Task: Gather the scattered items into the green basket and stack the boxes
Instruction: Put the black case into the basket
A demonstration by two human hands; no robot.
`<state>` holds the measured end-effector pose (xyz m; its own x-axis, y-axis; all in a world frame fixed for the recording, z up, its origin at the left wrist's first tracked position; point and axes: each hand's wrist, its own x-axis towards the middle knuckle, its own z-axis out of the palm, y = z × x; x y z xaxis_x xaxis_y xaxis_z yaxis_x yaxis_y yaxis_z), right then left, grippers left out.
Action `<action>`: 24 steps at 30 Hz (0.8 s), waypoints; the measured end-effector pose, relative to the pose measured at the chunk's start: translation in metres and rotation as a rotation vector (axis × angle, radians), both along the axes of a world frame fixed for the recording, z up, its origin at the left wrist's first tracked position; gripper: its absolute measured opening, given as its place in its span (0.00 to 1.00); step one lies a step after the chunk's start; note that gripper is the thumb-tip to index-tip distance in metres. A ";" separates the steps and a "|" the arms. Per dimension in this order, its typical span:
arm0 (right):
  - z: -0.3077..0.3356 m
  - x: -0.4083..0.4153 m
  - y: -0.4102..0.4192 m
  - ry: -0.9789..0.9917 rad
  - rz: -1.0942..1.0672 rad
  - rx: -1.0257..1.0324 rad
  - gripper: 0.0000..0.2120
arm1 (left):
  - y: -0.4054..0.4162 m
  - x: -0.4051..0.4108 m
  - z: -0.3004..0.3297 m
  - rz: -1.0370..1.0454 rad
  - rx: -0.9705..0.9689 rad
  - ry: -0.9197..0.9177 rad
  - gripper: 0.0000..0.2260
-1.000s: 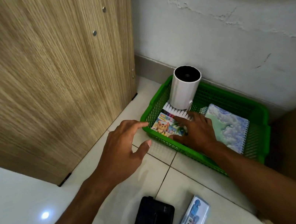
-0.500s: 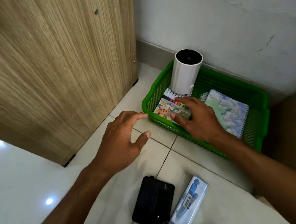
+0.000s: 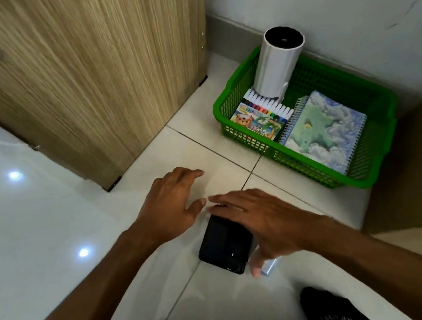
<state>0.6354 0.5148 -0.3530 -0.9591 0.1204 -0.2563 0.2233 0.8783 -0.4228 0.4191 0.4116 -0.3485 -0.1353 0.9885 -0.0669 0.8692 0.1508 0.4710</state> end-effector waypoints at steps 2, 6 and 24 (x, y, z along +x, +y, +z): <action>-0.003 -0.005 -0.008 -0.032 0.052 0.000 0.60 | -0.002 -0.003 -0.002 0.006 -0.004 -0.005 0.26; -0.002 -0.013 -0.010 -0.006 0.068 0.006 0.51 | -0.001 -0.005 -0.002 0.011 0.010 -0.025 0.25; 0.038 -0.026 0.018 0.443 -0.426 0.096 0.23 | 0.028 -0.032 0.033 0.142 0.207 -0.156 0.22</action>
<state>0.6091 0.5328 -0.3151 -0.8346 0.5185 0.1861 0.3836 0.7894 -0.4793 0.3867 0.4399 -0.3153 -0.2772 0.9553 0.1033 0.7611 0.1527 0.6304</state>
